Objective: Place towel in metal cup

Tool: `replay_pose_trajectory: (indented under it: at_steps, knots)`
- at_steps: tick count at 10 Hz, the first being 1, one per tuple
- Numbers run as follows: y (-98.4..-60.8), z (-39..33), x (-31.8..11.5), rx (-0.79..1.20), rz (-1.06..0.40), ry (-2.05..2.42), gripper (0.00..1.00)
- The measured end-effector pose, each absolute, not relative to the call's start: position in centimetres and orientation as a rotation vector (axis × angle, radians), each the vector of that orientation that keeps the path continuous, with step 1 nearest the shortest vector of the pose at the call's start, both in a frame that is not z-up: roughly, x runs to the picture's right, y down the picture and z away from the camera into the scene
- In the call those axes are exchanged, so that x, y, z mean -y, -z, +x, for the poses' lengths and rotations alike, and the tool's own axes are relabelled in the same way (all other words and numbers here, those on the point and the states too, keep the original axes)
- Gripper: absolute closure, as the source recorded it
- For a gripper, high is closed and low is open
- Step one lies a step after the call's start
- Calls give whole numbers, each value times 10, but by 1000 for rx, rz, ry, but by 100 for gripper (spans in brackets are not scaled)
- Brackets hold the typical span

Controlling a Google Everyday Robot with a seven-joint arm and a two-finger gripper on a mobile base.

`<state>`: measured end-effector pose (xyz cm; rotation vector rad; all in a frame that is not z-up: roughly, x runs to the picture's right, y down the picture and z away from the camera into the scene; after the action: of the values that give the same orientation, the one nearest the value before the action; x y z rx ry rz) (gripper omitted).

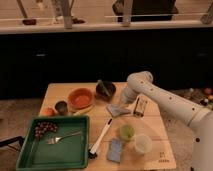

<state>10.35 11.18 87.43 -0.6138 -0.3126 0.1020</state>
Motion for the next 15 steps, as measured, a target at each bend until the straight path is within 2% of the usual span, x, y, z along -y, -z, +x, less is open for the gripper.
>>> replay_pose_trajectory:
  at_steps: [6,13,15]
  knots:
    - [-878,100,-116,336,-610,-88,20]
    - [-902,107,-131,281,-651,-110,21]
    - [-905,107,-135,268,-666,-103,34]
